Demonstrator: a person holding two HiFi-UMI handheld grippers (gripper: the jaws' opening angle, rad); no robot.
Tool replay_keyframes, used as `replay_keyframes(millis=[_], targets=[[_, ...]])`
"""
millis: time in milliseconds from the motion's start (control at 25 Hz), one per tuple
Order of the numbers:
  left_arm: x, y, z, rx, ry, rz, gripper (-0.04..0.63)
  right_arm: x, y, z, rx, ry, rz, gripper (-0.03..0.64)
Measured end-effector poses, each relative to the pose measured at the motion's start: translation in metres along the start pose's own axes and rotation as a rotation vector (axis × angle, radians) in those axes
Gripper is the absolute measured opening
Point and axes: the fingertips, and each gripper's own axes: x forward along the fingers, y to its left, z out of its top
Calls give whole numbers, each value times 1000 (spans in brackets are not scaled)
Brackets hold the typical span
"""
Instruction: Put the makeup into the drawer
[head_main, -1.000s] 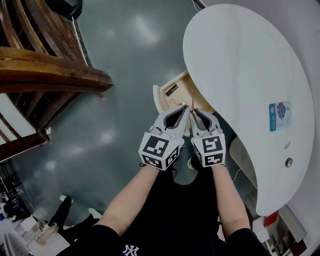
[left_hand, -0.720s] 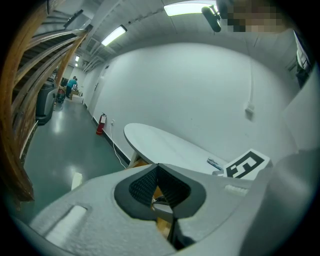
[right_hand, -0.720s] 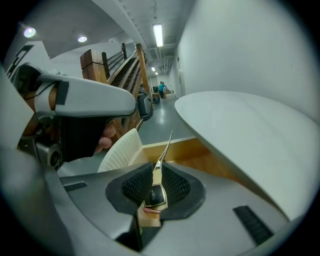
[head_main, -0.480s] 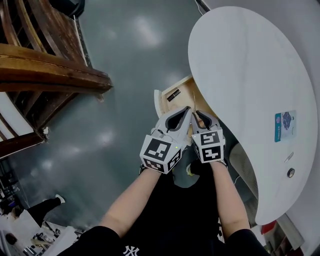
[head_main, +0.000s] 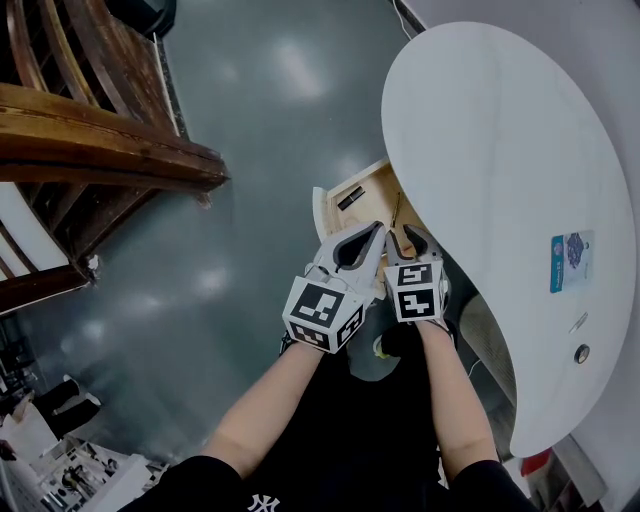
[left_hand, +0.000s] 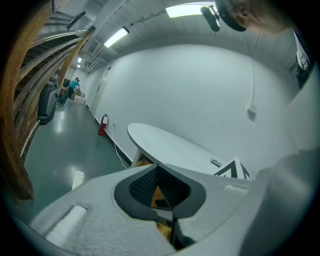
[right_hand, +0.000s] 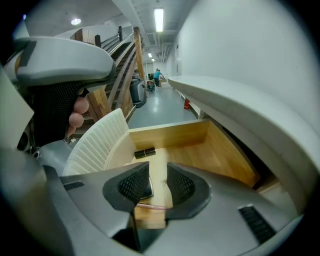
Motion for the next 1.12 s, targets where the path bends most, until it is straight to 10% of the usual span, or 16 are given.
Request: replay_keyframes(millis=[1120], targets=[[-71,-95,124,81,12,-63,10,-202,10,133,107,-289,-44,17]])
